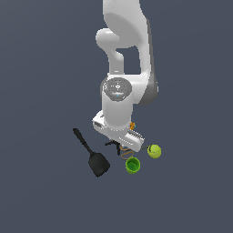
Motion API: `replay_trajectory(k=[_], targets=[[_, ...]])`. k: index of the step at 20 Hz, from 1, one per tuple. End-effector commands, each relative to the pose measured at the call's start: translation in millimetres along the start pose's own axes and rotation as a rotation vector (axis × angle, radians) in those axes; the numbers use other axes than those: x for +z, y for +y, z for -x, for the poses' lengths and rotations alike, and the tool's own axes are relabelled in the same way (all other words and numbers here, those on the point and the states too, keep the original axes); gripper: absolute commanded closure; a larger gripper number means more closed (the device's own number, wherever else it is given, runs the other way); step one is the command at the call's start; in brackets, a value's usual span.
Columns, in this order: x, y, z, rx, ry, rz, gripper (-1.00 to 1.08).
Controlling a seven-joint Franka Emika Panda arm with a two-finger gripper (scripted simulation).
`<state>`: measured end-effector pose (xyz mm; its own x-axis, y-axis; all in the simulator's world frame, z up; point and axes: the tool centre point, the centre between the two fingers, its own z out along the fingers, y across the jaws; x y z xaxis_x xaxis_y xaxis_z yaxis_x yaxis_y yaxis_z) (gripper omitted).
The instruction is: Pick up a designated object from a clutter of objects.
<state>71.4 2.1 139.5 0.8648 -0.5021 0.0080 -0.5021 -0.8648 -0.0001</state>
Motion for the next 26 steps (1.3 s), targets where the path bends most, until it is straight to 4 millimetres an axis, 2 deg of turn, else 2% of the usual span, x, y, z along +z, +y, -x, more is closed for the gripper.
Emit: replay_trajectory(k=[1,19,26], targets=[[-20.6,-13.6,21.3,-0.001,0.0,0.0,1.08],[-169.8,-113.3,168.8,-0.005,-0.002,0.003,1.08],[-214.5,-145.3,210.9,-0.007,-0.006,0.001,1.08]])
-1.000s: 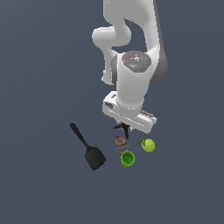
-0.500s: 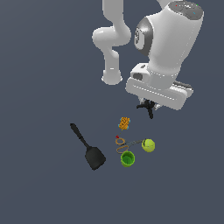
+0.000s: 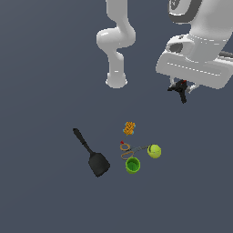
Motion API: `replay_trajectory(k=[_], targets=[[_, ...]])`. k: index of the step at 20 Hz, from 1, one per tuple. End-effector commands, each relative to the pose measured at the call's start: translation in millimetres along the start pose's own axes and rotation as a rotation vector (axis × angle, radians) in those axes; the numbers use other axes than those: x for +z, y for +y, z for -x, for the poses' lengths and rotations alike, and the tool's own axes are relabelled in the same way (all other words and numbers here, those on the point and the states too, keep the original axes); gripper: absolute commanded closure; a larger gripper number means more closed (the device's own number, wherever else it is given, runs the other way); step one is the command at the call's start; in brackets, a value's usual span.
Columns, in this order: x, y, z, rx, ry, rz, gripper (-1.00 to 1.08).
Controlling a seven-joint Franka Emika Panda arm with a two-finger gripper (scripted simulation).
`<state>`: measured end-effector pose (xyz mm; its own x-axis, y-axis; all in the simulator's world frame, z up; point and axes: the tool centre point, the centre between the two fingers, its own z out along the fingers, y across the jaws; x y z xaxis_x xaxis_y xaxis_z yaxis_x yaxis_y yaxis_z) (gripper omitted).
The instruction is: Pick up a designated object from a clutter of objects.
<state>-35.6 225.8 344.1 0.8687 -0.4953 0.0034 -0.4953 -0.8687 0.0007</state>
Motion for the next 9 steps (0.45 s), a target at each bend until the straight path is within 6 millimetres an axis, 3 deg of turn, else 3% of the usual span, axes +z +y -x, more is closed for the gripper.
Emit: replay_trajectory(k=[1,9], targets=[[-12.5,-8.8,11.7,0.001,-0.002,0.001,1.08],[-28.2,-21.2,25.7,0.001,-0.003,0.0,1.08]])
